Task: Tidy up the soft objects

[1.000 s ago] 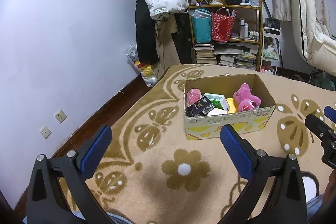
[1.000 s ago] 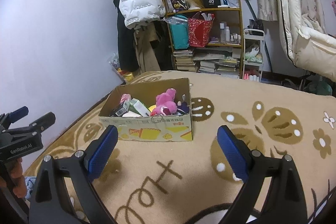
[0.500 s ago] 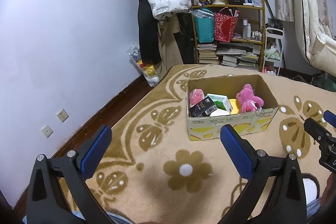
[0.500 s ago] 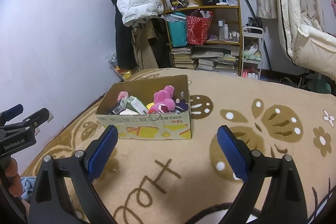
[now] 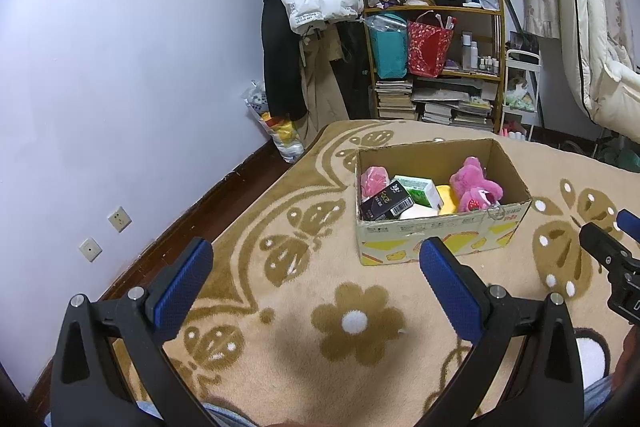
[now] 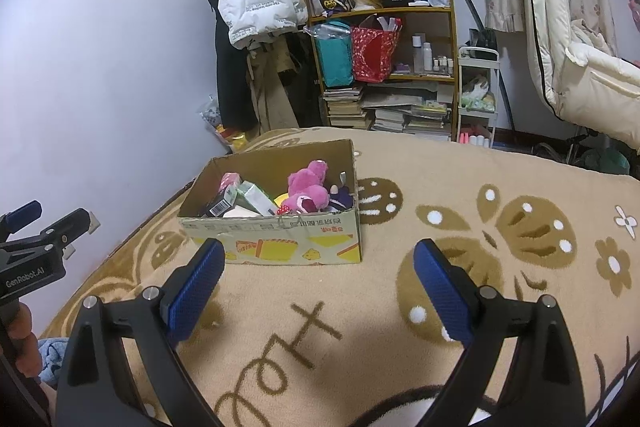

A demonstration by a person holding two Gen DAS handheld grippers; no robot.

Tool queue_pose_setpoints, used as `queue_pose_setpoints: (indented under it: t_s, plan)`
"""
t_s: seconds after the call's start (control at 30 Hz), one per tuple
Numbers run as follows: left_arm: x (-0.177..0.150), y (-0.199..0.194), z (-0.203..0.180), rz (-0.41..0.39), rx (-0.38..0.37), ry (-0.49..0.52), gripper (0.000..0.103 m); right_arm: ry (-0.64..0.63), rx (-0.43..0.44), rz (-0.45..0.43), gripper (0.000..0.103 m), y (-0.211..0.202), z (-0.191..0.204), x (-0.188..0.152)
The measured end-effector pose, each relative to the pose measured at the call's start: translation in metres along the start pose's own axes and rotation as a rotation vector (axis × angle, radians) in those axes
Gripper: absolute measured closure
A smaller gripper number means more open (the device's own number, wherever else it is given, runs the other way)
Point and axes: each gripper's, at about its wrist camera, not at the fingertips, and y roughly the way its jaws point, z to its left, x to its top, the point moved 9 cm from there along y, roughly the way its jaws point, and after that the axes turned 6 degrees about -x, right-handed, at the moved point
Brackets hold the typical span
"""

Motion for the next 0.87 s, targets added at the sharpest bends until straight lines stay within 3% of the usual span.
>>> queue_pose_setpoints:
  t_s: [0.87]
  plan:
    - [-0.002,0.002,-0.0001,0.012,-0.009,0.003,0.001,0.003,-0.006,0.006,0.003,0.0011,-0.0029,0.0002]
